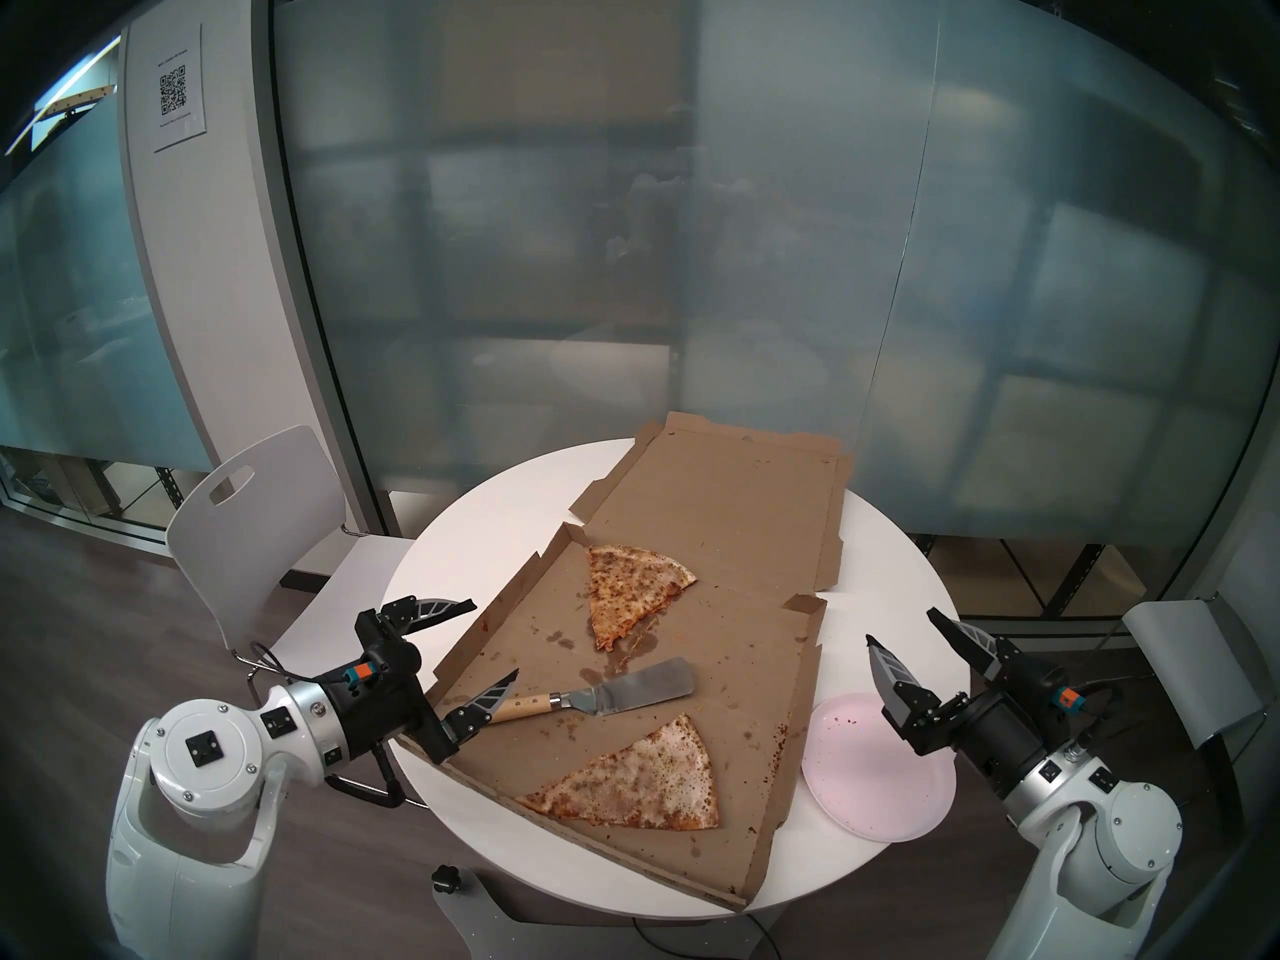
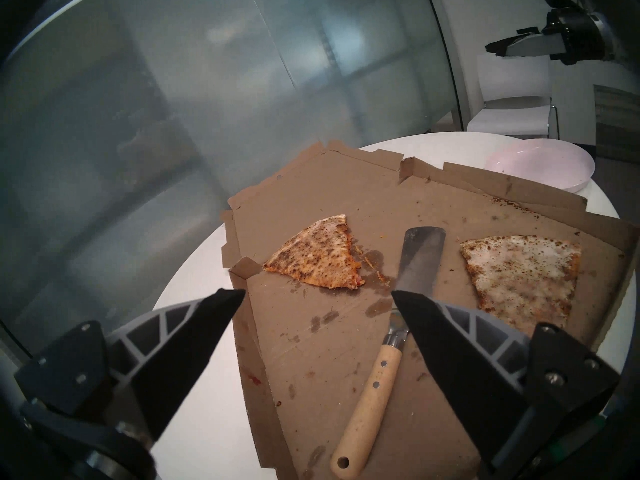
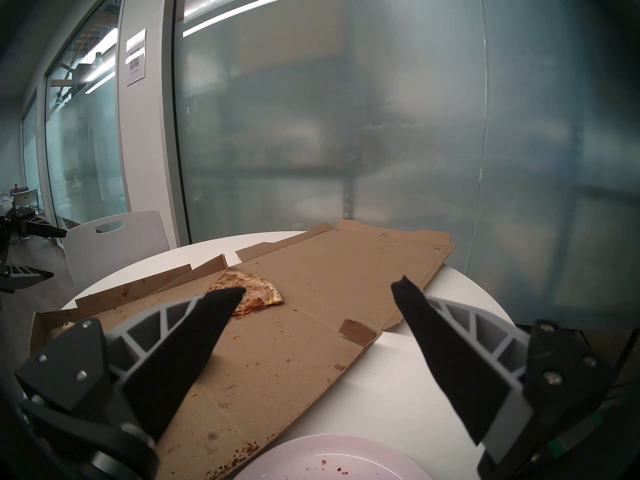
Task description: Put pizza slice onto the plate
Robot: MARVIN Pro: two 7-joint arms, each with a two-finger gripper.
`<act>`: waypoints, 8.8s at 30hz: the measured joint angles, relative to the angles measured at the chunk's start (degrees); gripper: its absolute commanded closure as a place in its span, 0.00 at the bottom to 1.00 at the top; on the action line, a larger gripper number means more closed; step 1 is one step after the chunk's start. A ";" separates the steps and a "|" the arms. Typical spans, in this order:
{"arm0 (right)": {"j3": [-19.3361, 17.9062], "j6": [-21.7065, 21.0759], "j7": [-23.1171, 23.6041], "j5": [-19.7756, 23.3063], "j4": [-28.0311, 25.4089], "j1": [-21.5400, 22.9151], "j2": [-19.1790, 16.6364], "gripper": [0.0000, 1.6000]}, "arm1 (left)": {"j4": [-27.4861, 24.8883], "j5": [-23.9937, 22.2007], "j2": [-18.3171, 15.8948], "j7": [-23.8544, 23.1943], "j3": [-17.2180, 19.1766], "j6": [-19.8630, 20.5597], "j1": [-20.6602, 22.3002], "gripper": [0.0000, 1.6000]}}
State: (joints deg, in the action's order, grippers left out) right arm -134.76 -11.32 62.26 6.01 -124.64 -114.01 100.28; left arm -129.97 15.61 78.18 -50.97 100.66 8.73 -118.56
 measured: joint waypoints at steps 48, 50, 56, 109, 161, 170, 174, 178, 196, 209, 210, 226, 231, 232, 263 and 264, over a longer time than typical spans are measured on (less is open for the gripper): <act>0.00 0.00 0.02 -0.04 0.01 0.00 0.01 0.00 | 24.06 -11.77 -13.67 -23.71 -2.61 3.44 16.61 0.00; 0.00 0.00 0.02 -0.04 0.01 0.00 0.01 0.00 | 24.95 -11.73 -13.87 -23.93 -3.01 3.52 17.45 0.00; 0.00 0.00 0.02 -0.04 0.01 0.00 0.01 0.00 | 27.04 -11.46 -14.26 -24.38 -4.30 3.57 19.31 0.00; 0.00 0.00 0.03 -0.05 0.02 0.00 0.01 0.00 | 43.71 -3.74 -13.20 -25.25 -16.10 2.15 33.20 0.00; -0.01 0.00 0.04 -0.06 0.02 0.00 0.01 0.00 | 46.40 -0.03 -12.79 -26.55 -18.95 3.66 36.87 0.50; -0.01 0.00 0.05 -0.06 0.01 0.00 0.01 0.00 | 46.32 0.30 -13.00 -27.51 -19.46 4.03 37.11 1.00; -0.01 0.00 0.05 -0.06 0.01 0.00 0.01 0.00 | 45.83 0.45 -13.19 -27.73 -19.66 4.31 37.07 1.00; -0.01 0.00 0.05 -0.06 0.01 0.00 0.01 0.00 | 45.52 0.73 -13.38 -27.83 -19.90 4.33 37.07 1.00; -0.01 0.00 0.05 -0.06 0.02 0.00 0.01 0.00 | 44.19 -0.33 -15.02 -30.43 -17.91 4.09 36.84 1.00; -0.01 0.00 0.05 -0.06 0.02 0.00 0.01 0.00 | 41.98 -0.54 -15.90 -32.58 -17.71 3.45 36.97 1.00; -0.01 0.00 0.05 -0.07 0.02 0.00 0.01 0.00 | 41.92 -0.40 -16.14 -32.86 -17.79 3.36 37.08 1.00; -0.01 0.00 0.05 -0.07 0.02 0.00 0.01 0.00 | 42.87 3.72 -18.95 -34.08 -20.17 2.61 40.13 1.00; -0.01 0.00 0.05 -0.07 0.02 0.00 0.01 0.00 | 42.64 4.58 -19.77 -34.08 -21.66 2.42 41.05 1.00; -0.01 0.00 0.05 -0.07 0.02 0.00 0.01 0.00 | 42.56 4.61 -19.90 -34.08 -21.89 2.42 41.16 1.00; -0.01 0.00 0.05 -0.08 0.02 0.00 0.03 0.00 | 39.54 0.24 -28.56 -34.07 -34.80 4.87 47.00 1.00; -0.01 0.00 0.05 -0.08 0.02 0.00 0.03 0.00 | 39.42 0.17 -28.79 -34.07 -35.16 4.86 47.27 1.00</act>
State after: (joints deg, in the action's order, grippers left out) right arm -134.77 -11.32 62.31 5.93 -124.62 -114.01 100.31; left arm -90.55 15.78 49.39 -85.04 65.50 13.59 -71.28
